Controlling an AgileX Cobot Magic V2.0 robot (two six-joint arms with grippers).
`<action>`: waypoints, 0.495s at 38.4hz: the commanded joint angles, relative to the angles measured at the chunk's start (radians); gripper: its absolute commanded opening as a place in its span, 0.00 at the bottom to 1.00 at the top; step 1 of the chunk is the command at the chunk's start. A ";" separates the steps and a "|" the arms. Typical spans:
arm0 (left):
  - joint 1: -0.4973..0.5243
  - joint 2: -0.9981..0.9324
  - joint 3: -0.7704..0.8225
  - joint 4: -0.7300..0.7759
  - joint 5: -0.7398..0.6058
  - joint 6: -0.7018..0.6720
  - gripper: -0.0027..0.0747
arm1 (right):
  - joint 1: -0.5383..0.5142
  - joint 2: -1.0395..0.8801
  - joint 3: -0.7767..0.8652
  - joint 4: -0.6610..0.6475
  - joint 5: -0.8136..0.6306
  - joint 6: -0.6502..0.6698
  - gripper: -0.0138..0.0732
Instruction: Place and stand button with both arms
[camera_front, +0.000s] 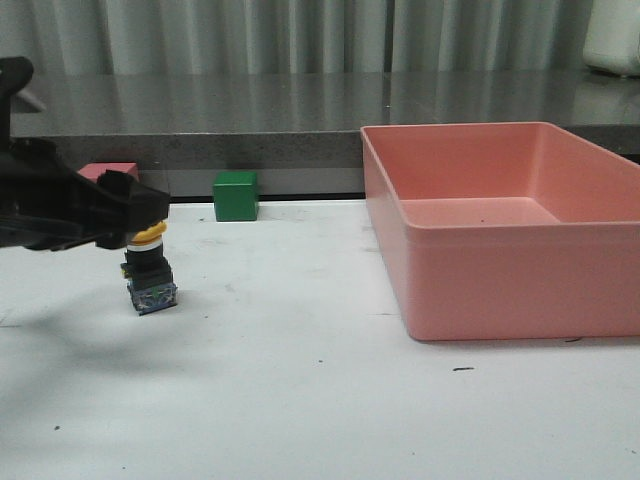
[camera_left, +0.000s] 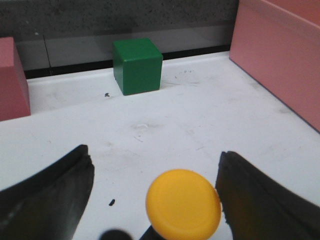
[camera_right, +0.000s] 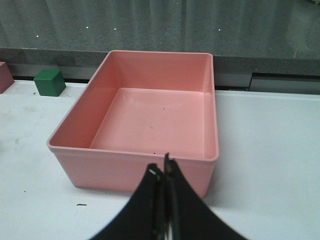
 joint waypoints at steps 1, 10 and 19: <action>-0.001 -0.121 -0.023 -0.011 -0.016 0.000 0.69 | -0.003 0.009 -0.024 -0.010 -0.078 -0.011 0.08; -0.001 -0.390 -0.023 -0.011 0.218 0.000 0.67 | -0.003 0.009 -0.024 -0.010 -0.078 -0.011 0.08; -0.001 -0.677 -0.021 -0.011 0.457 0.000 0.45 | -0.003 0.009 -0.024 -0.010 -0.078 -0.011 0.08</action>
